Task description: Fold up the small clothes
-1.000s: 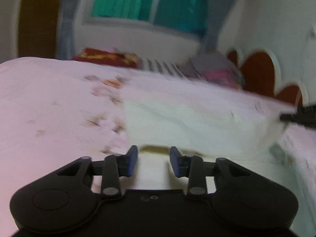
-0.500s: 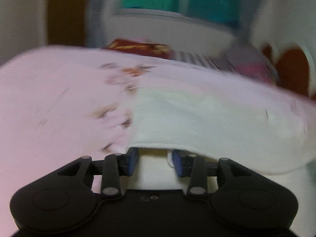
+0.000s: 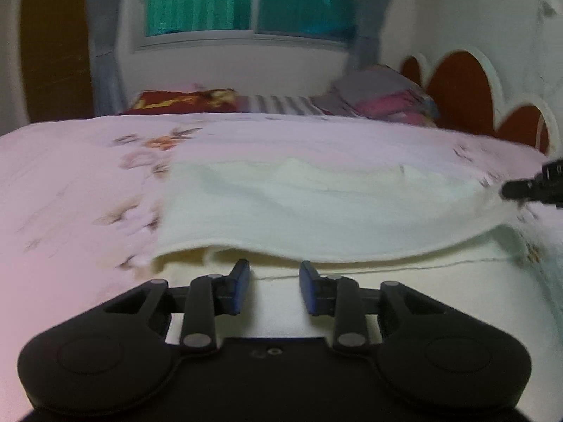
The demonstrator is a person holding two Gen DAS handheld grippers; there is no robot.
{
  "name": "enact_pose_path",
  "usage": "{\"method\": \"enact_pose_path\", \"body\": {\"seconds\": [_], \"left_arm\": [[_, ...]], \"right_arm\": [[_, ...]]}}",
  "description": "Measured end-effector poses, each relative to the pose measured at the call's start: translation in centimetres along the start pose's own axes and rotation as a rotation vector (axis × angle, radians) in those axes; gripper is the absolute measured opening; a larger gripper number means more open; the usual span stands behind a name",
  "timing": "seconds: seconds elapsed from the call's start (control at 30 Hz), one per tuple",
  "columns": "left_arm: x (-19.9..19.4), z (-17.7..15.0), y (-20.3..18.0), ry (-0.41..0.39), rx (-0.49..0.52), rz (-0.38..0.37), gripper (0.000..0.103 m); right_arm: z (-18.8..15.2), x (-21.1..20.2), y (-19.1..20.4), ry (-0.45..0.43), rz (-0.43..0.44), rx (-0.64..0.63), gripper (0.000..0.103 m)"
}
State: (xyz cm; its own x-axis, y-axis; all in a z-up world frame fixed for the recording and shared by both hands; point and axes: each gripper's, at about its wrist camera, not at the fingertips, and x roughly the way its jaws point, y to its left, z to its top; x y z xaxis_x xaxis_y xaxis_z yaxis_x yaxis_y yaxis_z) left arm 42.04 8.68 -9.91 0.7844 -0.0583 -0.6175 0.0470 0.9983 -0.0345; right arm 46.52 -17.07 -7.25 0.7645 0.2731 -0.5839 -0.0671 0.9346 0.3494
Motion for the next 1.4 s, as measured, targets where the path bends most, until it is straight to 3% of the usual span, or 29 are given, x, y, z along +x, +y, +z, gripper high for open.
{"method": "enact_pose_path", "body": {"seconds": [0.17, 0.3, 0.4, 0.5, 0.57, 0.67, 0.73, 0.83, 0.87, 0.9, 1.2, 1.3, 1.4], "left_arm": [[1.6, 0.1, -0.2, -0.024, 0.068, 0.041, 0.032], [2.6, 0.6, 0.9, 0.001, 0.045, 0.042, 0.032], [2.3, 0.8, -0.4, -0.024, 0.128, 0.066, 0.035], [2.2, 0.5, 0.8, -0.009, 0.006, 0.099, 0.032], [1.7, 0.1, 1.3, -0.035, -0.031, 0.138, 0.030], [1.5, -0.4, 2.1, -0.032, -0.104, 0.121, 0.030], [1.6, -0.1, 1.7, -0.029, -0.088, 0.131, 0.031], [0.7, 0.2, 1.5, -0.096, -0.060, 0.148, 0.033], [1.0, 0.4, 1.5, -0.063, -0.055, 0.149, 0.035], [1.7, 0.3, 1.9, -0.011, -0.073, 0.132, 0.035], [1.6, 0.1, 2.5, -0.021, -0.093, 0.109, 0.035], [1.2, 0.0, 2.7, -0.035, -0.104, 0.108, 0.034], [1.4, -0.3, 2.9, -0.024, -0.100, 0.097, 0.033]], "right_arm": [[0.0, -0.1, -0.2, 0.010, -0.002, -0.008, 0.006], [-0.1, -0.2, -0.6, 0.014, -0.009, -0.009, 0.006], [-0.2, 0.0, -0.6, 0.024, -0.003, -0.017, 0.006], [-0.4, 0.4, -0.5, 0.032, -0.004, -0.031, 0.006], [0.0, -0.6, -0.4, -0.026, -0.024, -0.036, 0.006], [0.8, -3.3, -0.5, -0.148, -0.014, -0.036, 0.006], [0.7, -2.5, -0.8, -0.106, -0.034, -0.066, 0.006], [-0.4, 1.3, -1.9, 0.079, -0.105, -0.059, 0.006], [-0.9, 1.9, -2.2, 0.105, -0.114, -0.051, 0.006], [-1.3, 2.1, -2.3, 0.111, -0.117, -0.049, 0.006], [-1.7, 1.0, -2.3, 0.051, -0.092, -0.044, 0.006], [-2.0, 2.4, -2.6, 0.127, -0.130, -0.060, 0.006], [-2.0, 1.7, -2.5, 0.100, -0.110, -0.062, 0.006]]}}
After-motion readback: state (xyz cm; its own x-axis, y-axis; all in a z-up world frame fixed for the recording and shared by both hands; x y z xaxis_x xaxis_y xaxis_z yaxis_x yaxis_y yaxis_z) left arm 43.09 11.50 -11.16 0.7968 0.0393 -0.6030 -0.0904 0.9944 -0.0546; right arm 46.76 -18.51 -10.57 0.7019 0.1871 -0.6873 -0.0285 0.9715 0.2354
